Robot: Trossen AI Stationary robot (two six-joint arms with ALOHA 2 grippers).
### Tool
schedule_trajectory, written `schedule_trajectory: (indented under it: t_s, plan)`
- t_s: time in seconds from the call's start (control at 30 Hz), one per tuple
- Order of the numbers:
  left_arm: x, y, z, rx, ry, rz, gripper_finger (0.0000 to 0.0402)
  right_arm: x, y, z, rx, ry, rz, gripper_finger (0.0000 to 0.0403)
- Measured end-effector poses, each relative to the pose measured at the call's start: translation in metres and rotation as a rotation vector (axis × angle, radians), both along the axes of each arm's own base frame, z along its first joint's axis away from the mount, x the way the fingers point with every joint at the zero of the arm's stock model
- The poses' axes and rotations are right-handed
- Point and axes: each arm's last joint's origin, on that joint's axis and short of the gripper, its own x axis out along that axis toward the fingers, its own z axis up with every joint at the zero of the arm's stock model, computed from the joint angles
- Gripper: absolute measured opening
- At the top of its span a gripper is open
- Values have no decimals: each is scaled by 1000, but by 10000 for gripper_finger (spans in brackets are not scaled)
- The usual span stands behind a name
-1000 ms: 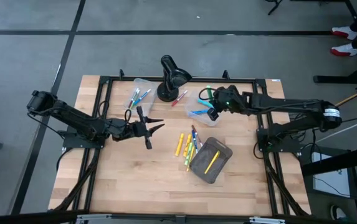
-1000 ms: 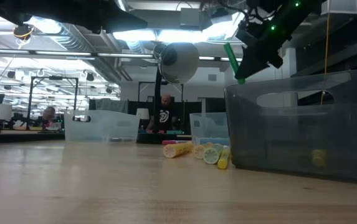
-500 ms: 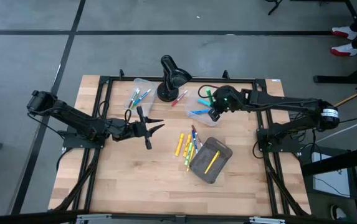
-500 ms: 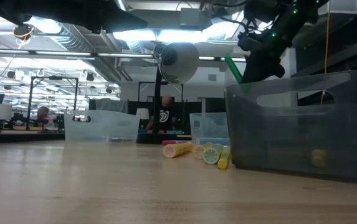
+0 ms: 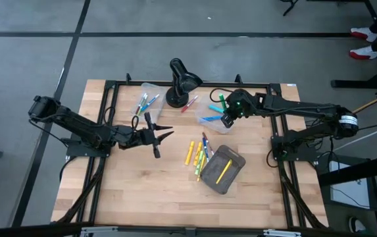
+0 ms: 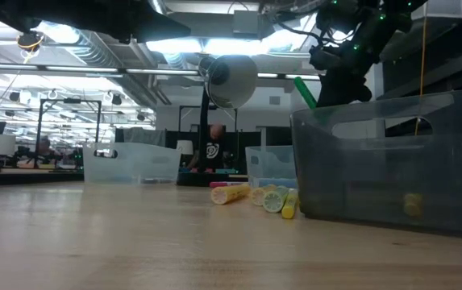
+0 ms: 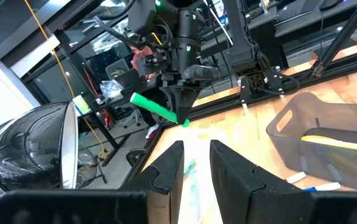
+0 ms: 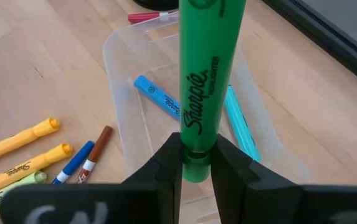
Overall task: Pick & Place Markers
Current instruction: Put the dark green highlighter pen into the right transparent bin
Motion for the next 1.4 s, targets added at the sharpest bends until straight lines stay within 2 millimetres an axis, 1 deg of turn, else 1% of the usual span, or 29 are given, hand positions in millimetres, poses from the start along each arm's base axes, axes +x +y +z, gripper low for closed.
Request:
schedule_trajectory:
  t_s: [0.13, 0.23, 0.5, 0.7, 0.9, 1.0, 1.2, 1.4]
  plan:
    - [0, 0, 0, 0, 0, 0, 72, 2, -1, -2, 1, 2, 0, 61]
    - [0, 0, 0, 0, 0, -1, 73, 6, -2, -8, 10, 29, 0, 61]
    - [0, 0, 0, 0, 0, -1, 72, 22, -7, -38, 42, 158, 28, 61]
    - [0, 0, 0, 0, -1, -1, 72, 33, -11, -56, 56, 203, 53, 61]
    - [0, 0, 0, 0, -1, -1, 72, 36, -15, -61, 85, 192, 62, 63]
    - [0, 0, 0, 1, 0, -1, 72, 35, -17, -61, 88, 191, 55, 69]
    - [0, 0, 0, 1, 0, -1, 72, 35, -18, -61, 101, 187, 62, 64]
    - [0, 0, 0, 0, -1, -1, 72, 35, -18, -61, 106, 191, 60, 67]
